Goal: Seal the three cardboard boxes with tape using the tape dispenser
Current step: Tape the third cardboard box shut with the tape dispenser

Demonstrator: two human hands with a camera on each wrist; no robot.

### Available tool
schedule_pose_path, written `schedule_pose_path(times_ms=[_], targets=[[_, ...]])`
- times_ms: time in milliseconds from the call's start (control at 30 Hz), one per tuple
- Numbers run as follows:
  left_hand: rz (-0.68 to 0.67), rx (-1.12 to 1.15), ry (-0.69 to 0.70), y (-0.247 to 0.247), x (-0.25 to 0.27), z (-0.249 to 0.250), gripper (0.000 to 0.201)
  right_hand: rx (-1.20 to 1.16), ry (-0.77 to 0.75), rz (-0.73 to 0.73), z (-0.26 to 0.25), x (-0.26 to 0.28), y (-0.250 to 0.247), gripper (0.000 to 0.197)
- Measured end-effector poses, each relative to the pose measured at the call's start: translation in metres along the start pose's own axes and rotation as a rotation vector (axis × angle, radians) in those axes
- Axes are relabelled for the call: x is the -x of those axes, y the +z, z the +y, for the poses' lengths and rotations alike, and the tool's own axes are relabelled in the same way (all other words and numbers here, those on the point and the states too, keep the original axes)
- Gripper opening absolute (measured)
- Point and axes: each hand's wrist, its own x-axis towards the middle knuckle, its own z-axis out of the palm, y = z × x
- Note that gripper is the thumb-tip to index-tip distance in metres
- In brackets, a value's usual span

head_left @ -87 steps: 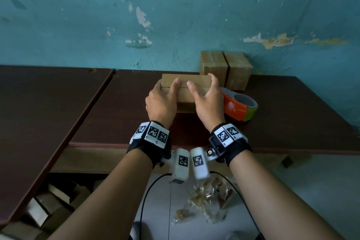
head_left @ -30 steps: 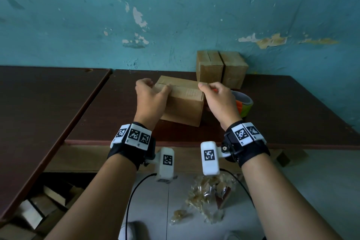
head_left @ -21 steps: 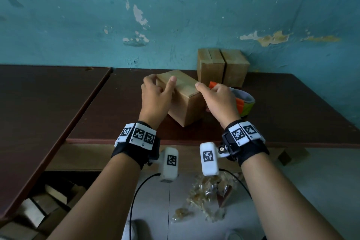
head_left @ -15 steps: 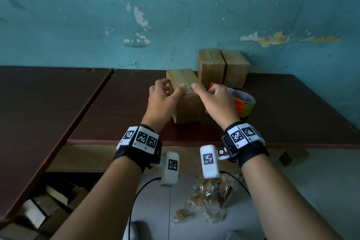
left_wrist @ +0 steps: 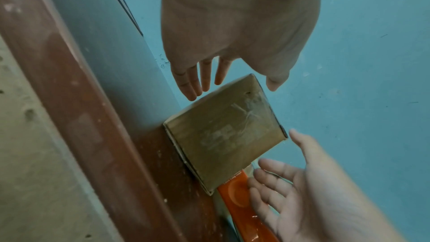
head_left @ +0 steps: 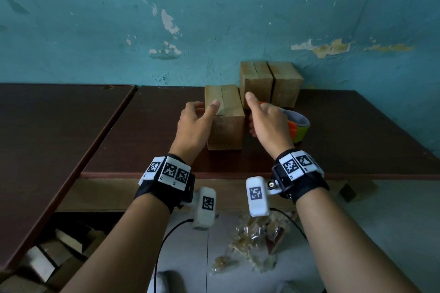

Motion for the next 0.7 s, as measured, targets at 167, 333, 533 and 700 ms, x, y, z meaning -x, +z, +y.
schedule_pose_path(times_ms=[167, 333, 533, 700], targets=[[0.008, 0.015, -0.01, -0.004, 0.001, 0.002, 0.072, 0.117, -0.014, 0.233, 0.012, -0.012, -0.021, 0.022], [0.019, 0.022, -0.002, -0.006, 0.002, 0.004, 0.072, 0.466, -0.065, 0.305, 0.029, -0.019, -0.031, 0.03], [0.019, 0.024, 0.021, -0.007, 0.002, 0.005, 0.07, 0.681, 0.114, 0.06, 0.043, -0.026, -0.04, 0.049], [0.029, 0.019, 0.056, -0.009, 0.003, 0.009, 0.069, 0.575, 0.096, -0.028, 0.05, -0.031, -0.047, 0.026]])
